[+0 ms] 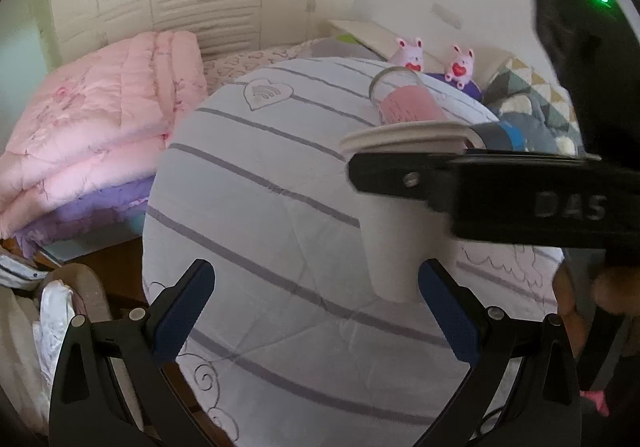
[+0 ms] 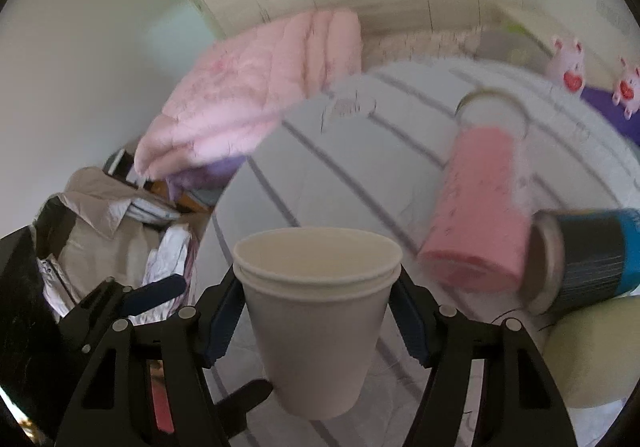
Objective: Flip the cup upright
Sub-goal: 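Bring the right gripper to the upright cup and close on its body, then hold the cup upright with the right gripper and adjust it on the table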
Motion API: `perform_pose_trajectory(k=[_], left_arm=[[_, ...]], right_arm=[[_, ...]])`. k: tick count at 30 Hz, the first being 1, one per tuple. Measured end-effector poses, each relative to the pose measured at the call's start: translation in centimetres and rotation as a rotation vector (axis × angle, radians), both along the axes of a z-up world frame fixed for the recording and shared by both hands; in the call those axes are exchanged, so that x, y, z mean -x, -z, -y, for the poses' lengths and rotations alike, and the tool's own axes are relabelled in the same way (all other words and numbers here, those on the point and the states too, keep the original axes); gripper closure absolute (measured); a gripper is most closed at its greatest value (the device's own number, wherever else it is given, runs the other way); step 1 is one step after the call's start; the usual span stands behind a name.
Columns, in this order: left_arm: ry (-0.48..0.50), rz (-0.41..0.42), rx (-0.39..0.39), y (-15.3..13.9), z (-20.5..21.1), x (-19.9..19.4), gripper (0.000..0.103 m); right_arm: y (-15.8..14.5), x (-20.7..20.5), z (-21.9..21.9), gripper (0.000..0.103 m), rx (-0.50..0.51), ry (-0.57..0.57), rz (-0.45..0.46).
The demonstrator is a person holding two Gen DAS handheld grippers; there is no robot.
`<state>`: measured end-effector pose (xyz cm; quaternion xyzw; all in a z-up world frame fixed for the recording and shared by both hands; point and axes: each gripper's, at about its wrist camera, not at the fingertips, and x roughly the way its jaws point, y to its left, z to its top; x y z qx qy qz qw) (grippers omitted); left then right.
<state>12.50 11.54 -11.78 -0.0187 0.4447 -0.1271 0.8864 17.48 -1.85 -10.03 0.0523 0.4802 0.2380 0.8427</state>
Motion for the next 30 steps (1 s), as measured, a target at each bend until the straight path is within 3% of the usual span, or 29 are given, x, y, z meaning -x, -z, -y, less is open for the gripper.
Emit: perform_pose_trajectory(k=[4,9,16,30], left_arm=[[0.038,-0.004,0.045,0.1,0.5,0.0,0.0],[-0.002,-0.021,-0.003,1.2,0.9,-0.5,0.0],[-0.033,-0.048,0.027,2.1,0.6,-0.8,0.0],[-0.06,-0.023,-0.003,2.0,0.8,-0.7,0.0]], right_arm=[[-0.2,0.1,1.1,0.034,-0.043,0.036,0.05],[-0.1,0.6,1.0,0.034,-0.041,0.029,0.081],[0.5,1.8,1.6,0.034,-0.026,0.02,0.127],[0.7,4.0,-0.5,0.034,0.153,-0.033,0.32]])
